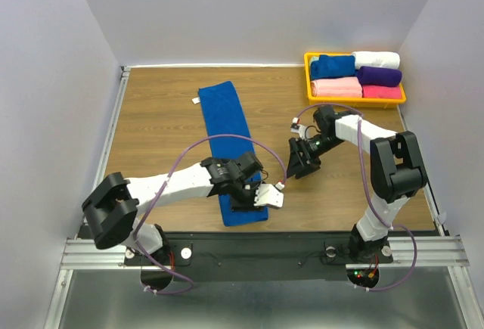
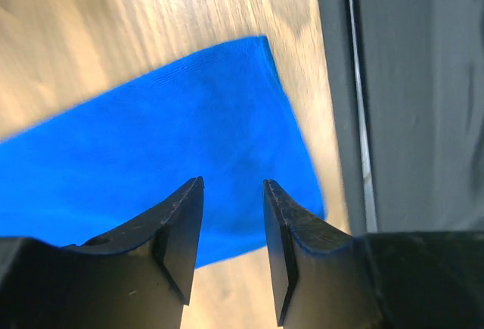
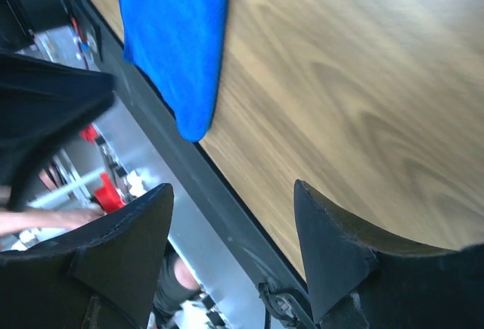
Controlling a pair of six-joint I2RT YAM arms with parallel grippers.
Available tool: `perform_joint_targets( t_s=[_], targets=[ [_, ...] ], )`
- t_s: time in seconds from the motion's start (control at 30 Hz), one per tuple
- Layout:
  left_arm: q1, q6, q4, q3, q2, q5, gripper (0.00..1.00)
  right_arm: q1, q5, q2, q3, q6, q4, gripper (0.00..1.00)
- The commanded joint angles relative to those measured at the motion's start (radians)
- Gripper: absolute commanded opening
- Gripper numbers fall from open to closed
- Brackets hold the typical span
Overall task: Roll the towels
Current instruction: Fold the towel
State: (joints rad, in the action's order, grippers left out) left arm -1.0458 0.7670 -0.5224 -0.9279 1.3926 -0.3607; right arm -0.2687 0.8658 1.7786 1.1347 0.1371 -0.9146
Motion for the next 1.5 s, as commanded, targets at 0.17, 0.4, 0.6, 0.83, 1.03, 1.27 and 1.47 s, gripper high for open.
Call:
perform_joint_targets(
  t_s=[0.17, 0.4, 0.6, 0.83, 1.03, 1.27, 1.47],
  targets=[
    [-0.036, -0.394, 0.14, 0.024, -0.02, 0.104, 0.35, 0.097, -0.01, -0.004, 0.057, 0.05, -0.064, 0.7],
    [-0.135, -0.419, 0.144, 0.012, 0.066, 0.173, 0.34, 0.117, -0.022, -0.001, 0.057, 0.068, -0.082, 0.7],
    [-0.154, -0.4, 0.101, -0.02, 0.137, 0.172, 0.35, 0.121, -0.024, 0.008, 0.06, 0.076, -0.092, 0.7],
    [-0.178, -0.348, -0.019, -0.062, 0.152, 0.215, 0.36, 0.121, -0.024, 0.031, 0.063, 0.088, -0.092, 0.7],
    [-0.212, -0.316, -0.042, -0.042, 0.143, 0.21, 0.36, 0.123, -0.03, 0.041, 0.062, 0.098, -0.092, 0.69],
    [-0.218, -0.331, -0.039, -0.052, 0.209, 0.223, 0.36, 0.126, -0.021, 0.051, 0.063, 0.102, -0.092, 0.69],
    [-0.22, -0.353, 0.001, -0.061, 0.25, 0.253, 0.36, 0.128, -0.025, 0.053, 0.059, 0.108, -0.093, 0.69]
  ],
)
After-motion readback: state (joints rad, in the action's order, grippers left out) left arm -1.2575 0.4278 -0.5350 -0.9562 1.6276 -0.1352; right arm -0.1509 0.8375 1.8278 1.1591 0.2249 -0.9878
